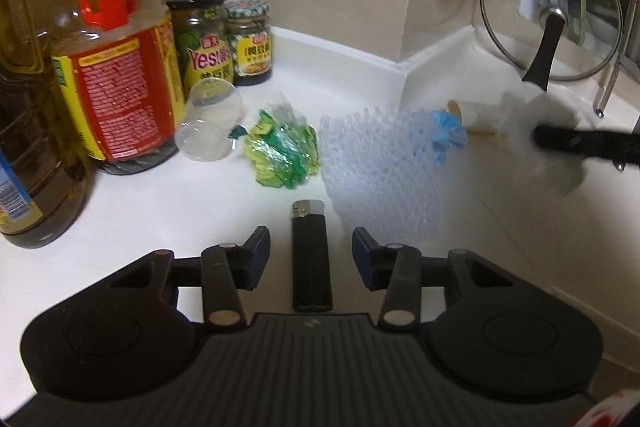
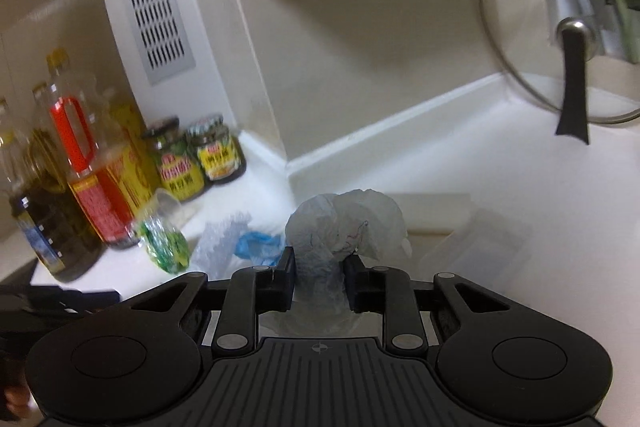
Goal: Collect trash
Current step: 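Grasp the black lighter with the left gripper while the right grasps the white tissue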
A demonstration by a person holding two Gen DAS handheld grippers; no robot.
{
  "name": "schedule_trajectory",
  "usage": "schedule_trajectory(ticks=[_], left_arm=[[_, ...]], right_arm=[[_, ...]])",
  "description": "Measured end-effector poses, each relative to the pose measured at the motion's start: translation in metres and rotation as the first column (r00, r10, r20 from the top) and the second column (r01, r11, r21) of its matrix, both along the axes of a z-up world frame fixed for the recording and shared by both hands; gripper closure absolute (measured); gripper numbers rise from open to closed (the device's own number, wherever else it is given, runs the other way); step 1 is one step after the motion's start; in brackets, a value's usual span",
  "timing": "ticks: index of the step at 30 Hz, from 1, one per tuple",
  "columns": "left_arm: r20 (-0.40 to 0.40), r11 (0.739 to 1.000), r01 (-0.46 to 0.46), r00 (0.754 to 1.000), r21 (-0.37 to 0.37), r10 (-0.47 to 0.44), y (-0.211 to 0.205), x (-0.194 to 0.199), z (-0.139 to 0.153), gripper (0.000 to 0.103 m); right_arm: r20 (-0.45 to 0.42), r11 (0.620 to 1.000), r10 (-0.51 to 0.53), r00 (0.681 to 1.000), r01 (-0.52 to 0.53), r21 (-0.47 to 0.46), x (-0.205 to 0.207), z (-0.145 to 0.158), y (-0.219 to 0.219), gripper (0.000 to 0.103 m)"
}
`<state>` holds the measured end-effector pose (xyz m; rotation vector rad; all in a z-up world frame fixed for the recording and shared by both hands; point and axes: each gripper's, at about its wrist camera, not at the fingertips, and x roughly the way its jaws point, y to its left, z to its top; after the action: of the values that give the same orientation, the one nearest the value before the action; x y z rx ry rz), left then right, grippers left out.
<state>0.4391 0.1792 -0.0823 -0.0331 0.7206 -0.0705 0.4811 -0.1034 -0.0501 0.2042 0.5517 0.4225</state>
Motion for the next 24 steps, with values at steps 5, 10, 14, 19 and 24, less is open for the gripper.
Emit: schedule_trajectory(ticks=[5,10,14,19,24], left_arm=[[-0.019,1.0,0.0,1.0,0.015,0.0,-0.004,0.007,-0.007,0.072],[-0.045,1.0,-0.01,0.999,0.022,0.011,-0.007,0.013,-0.014,0.077],[-0.04,0.999,-0.016,0.999,0.033,0.017,-0.009,0.014,-0.014,0.084],[-0.036,0.999,-0.015,0.999,0.052,0.017,-0.013,0.01,-0.013,0.084],[-0.02,0.998,-0.032,0.999,0.058,0.033,-0.016,0.001,-0.008,0.084]], right_arm=[[0.013,0.999,-0.027,1.0,0.027,0.032,-0.017,0.011,-0.016,0.077],[0.008,0.998,-0.045,0.999,0.045,0.033,-0.029,0.013,-0.029,0.077],[0.001,0.998,-0.059,0.998,0.059,0.037,-0.036,0.012,-0.037,0.077],[-0.002,0.996,-0.067,0.998,0.067,0.05,-0.046,0.013,-0.045,0.077],[0.002,0.997,-0.061,0.998,0.061,0.052,-0.055,0.014,-0.051,0.077]])
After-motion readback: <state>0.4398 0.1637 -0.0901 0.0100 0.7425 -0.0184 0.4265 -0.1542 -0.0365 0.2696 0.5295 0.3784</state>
